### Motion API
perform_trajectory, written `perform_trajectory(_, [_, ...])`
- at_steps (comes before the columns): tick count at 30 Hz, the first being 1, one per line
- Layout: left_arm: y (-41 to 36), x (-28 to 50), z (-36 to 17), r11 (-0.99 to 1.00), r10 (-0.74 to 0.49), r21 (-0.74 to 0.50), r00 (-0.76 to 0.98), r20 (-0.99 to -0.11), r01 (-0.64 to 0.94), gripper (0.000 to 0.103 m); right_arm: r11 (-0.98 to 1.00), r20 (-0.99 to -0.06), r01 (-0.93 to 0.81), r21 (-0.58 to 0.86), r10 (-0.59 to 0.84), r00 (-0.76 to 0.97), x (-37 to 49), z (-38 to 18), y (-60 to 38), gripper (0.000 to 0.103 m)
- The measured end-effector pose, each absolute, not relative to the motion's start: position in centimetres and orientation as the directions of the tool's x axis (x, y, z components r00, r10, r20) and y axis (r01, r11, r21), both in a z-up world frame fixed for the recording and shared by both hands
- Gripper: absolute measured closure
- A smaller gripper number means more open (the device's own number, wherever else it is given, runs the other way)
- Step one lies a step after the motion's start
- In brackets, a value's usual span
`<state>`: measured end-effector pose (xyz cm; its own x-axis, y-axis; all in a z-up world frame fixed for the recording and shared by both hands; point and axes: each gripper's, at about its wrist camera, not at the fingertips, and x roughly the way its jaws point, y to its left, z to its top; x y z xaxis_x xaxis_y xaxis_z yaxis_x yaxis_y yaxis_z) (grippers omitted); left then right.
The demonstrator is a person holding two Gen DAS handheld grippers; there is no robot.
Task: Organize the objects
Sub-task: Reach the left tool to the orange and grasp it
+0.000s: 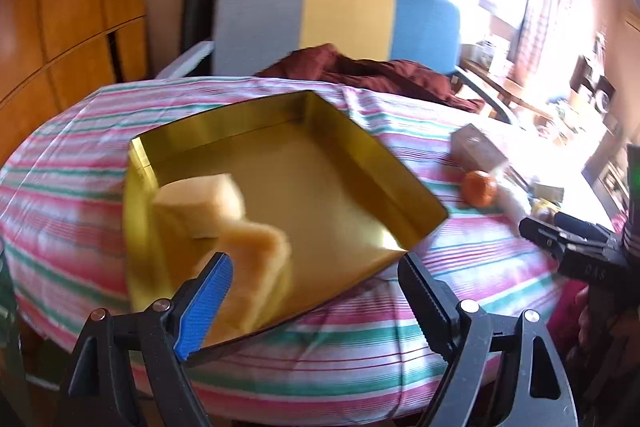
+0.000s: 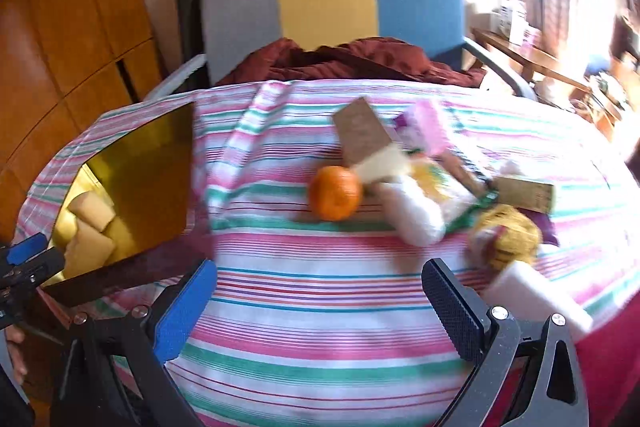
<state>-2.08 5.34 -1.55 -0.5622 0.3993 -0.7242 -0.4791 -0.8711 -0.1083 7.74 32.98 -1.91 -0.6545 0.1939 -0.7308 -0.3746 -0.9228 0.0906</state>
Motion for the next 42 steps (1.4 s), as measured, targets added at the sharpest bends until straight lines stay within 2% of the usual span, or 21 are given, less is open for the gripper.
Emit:
perform_trajectory(5, [8.6, -1.5, -1.4, -0.810, 0.462, -0.118, -0.502, -0.732, -0.574, 0.017, -0.862, -0.747, -0.500, 0.081, 0.279, -0.603, 10.9, -1.2, 38.7, 0.000])
perform_trajectory(9, [11.6, -1.2, -1.6, -0.760, 0.506, -0.148, -0.433, -0.746, -0.633, 0.017, -0.803, -0.759, -0.574, 0.160, 0.272, -0.592, 12.7, -0.3, 42.7, 0.000])
perform_trajectory(12, [13.9, -1.0, -1.6, -0.730, 0.526, -0.165, -0.391, -0.755, -0.664, 0.017, -0.786, -0.754, -0.607, 0.120, 0.325, -0.570, 13.3, 0.5, 44.0, 0.000])
perform_trajectory(15, [16.3, -1.0, -1.8, -0.701, 0.537, -0.163, -0.363, -0.761, -0.694, 0.018, -0.773, -0.759, -0.617, 0.151, 0.309, -0.573, 13.9, 0.5, 45.4, 0.000])
perform_trajectory(19, [19.8, -1.1, -2.0, -0.665, 0.547, -0.154, -0.336, -0.767, -0.731, 0.018, -0.740, -0.764, -0.610, 0.283, 0.209, -0.610, 14.4, -0.4, 46.3, 0.000])
perform_trajectory(29, [27.6, -4.3, -4.3, -0.617, 0.530, -0.118, -0.301, -0.793, -0.778, 0.018, -0.713, -0.720, -0.548, 0.438, 0.086, -0.688, 15.0, -1.0, 47.2, 0.000])
perform_trajectory(34, [30.6, -6.1, -5.6, -0.615, 0.514, -0.091, -0.310, -0.800, -0.783, 0.013, -0.709, -0.714, -0.539, 0.455, 0.071, -0.697, 15.0, -1.0, 47.2, 0.000])
perform_trajectory(40, [32.6, -8.1, -7.9, -0.629, 0.472, -0.086, -0.293, -0.832, -0.772, 0.013, -0.702, -0.710, -0.531, 0.475, 0.050, -0.702, 15.0, -1.3, 47.5, 0.000])
perform_trajectory(42, [32.9, -8.4, -8.3, -0.631, 0.471, -0.093, -0.285, -0.835, -0.770, 0.024, -0.697, -0.712, -0.530, 0.483, 0.040, -0.701, 14.9, -1.4, 47.7, 0.000])
